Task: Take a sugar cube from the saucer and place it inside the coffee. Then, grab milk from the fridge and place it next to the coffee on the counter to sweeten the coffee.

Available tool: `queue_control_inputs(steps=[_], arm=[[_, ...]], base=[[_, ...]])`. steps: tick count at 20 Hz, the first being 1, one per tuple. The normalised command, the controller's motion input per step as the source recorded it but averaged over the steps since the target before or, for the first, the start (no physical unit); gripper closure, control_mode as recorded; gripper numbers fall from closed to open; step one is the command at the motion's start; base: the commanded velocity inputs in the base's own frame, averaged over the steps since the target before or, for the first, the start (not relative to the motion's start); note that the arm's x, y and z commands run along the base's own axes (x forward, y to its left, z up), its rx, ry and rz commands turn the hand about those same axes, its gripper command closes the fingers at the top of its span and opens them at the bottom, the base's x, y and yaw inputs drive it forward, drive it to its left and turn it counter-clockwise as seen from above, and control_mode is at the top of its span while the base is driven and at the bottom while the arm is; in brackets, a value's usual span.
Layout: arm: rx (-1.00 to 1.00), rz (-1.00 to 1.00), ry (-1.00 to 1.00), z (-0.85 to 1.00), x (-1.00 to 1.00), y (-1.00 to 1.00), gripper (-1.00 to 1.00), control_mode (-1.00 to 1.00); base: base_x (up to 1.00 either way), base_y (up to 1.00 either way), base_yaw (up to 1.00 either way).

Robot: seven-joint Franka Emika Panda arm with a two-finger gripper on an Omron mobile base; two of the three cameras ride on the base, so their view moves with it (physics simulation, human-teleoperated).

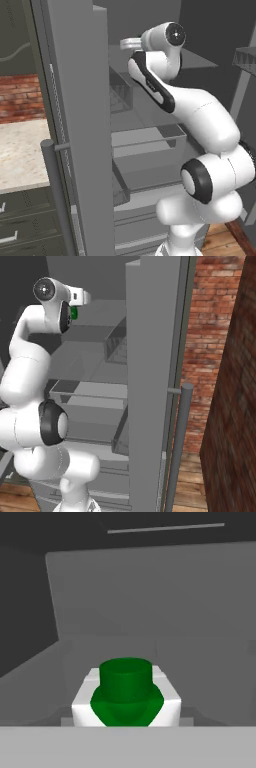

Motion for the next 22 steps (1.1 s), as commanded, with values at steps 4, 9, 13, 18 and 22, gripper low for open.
queue_control_inputs(steps=[4, 9, 13, 18, 22], arm=[[0.00, 0.00, 0.01, 0.24, -1.00, -0.02, 1.00, -1.00], [0.01, 0.00, 0.00, 0.05, -1.00, -0.17, 1.00, -1.00], [0.00, 0.00, 0.00, -0.16, -1.00, -0.48, 1.00, -1.00], [0.00, 0.00, 0.02, -0.42, -0.96, -0.37, 1.00, -1.00], [-0.01, 0.00, 0.05, -0.52, -0.65, -0.09, 1.00, -1.00]], base=[[0.00, 0.00, 0.00], [0.00, 0.00, 0.00], [0.00, 0.00, 0.00], [0.00, 0.00, 0.00], [0.00, 0.00, 0.00]])
